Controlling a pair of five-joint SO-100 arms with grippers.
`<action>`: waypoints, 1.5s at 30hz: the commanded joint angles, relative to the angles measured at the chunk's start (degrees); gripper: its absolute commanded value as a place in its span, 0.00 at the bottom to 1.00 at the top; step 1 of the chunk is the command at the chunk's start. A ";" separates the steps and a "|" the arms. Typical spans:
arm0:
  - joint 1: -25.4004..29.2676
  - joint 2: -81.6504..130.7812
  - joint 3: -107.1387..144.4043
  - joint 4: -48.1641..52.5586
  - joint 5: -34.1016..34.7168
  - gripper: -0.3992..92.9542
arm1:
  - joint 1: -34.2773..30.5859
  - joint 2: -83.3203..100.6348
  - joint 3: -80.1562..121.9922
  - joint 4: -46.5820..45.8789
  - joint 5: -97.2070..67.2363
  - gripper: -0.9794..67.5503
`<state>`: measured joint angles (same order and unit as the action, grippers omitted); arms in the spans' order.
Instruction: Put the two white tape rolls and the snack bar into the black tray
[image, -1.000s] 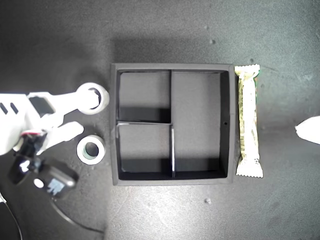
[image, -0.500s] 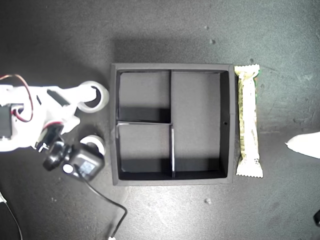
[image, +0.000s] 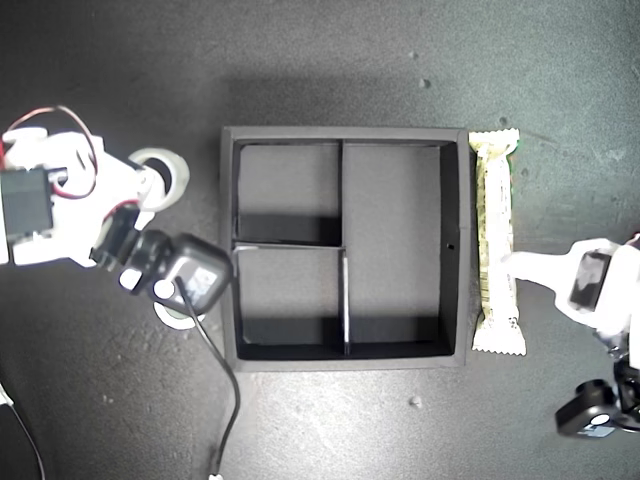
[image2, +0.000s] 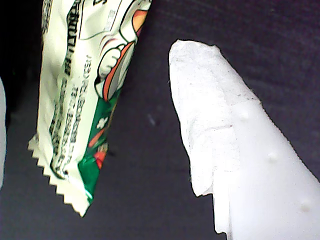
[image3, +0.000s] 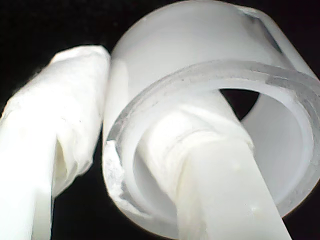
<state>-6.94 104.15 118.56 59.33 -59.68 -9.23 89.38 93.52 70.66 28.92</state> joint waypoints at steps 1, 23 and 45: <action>0.70 2.29 -12.04 7.21 1.14 0.01 | 1.67 -3.78 -2.72 -1.93 -2.02 0.33; 7.03 -36.39 -78.66 39.02 5.27 0.00 | 2.72 -6.94 1.05 -6.06 -3.96 0.07; 3.96 -56.51 -95.10 45.70 2.90 0.03 | -2.02 -31.55 -51.06 2.20 -11.69 0.05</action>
<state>-3.08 46.58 26.37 103.97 -56.16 -12.74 57.30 43.86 73.30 26.72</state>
